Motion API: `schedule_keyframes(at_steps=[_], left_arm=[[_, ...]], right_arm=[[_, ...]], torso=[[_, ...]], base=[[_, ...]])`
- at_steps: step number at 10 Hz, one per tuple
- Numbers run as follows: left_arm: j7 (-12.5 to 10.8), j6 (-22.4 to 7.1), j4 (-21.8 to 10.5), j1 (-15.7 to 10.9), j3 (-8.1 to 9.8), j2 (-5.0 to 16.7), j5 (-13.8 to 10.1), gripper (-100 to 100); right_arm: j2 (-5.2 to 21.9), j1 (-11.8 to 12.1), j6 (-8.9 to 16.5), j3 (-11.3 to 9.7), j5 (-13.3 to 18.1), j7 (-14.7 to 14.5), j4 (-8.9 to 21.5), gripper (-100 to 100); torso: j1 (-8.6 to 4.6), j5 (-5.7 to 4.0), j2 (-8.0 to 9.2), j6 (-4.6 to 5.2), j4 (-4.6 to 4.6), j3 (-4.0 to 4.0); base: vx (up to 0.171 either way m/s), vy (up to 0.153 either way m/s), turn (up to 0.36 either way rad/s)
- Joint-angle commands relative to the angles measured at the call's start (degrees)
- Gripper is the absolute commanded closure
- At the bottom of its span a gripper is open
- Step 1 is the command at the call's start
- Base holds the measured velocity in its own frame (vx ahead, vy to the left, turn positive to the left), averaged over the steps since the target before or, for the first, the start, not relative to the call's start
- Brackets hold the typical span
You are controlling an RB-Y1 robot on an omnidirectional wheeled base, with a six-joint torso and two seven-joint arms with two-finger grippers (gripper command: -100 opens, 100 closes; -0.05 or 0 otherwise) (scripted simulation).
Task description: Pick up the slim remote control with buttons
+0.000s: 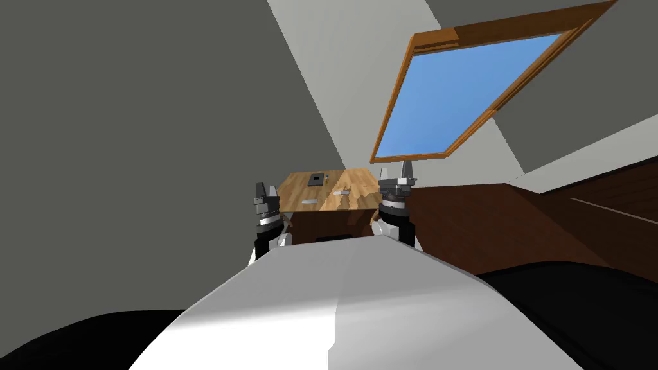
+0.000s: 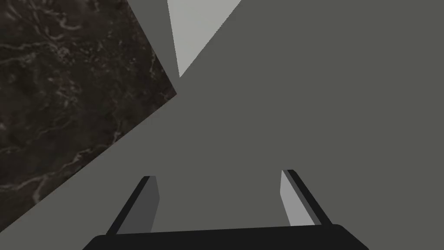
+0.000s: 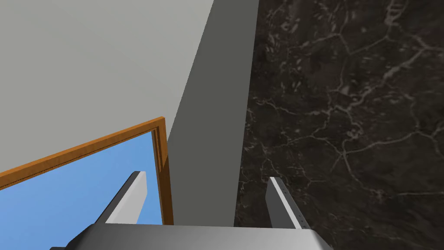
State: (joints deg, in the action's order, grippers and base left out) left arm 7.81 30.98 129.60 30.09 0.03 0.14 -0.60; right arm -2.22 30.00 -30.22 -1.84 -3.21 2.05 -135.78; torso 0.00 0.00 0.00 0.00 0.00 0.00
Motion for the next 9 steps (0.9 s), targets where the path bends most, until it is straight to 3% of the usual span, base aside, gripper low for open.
schedule_keyframes(at_steps=[1,4,9], left_arm=[[-0.7,-2.1,-0.2,-0.3,0.60,2.7,-0.9,-100],[-2.1,-7.1,-0.9,-1.1,2.15,6.1,-2.8,-100],[-3.5,-12.1,-1.7,-1.8,3.65,8.1,-4.5,-100]], right_arm=[[0.0,0.0,0.0,0.0,0.0,0.0,0.0,0],[0.0,0.0,0.0,0.0,0.0,0.0,0.0,0],[0.0,0.0,0.0,0.0,0.0,0.0,0.0,0]], torso=[[0.00,0.00,0.00,0.00,0.00,0.00],[0.01,0.00,0.08,0.02,0.02,0.04],[0.00,0.00,0.06,0.02,0.01,0.03]], base=[[-0.009,-0.006,-0.141],[-0.024,-0.004,-0.161],[-0.017,-0.001,-0.096]])
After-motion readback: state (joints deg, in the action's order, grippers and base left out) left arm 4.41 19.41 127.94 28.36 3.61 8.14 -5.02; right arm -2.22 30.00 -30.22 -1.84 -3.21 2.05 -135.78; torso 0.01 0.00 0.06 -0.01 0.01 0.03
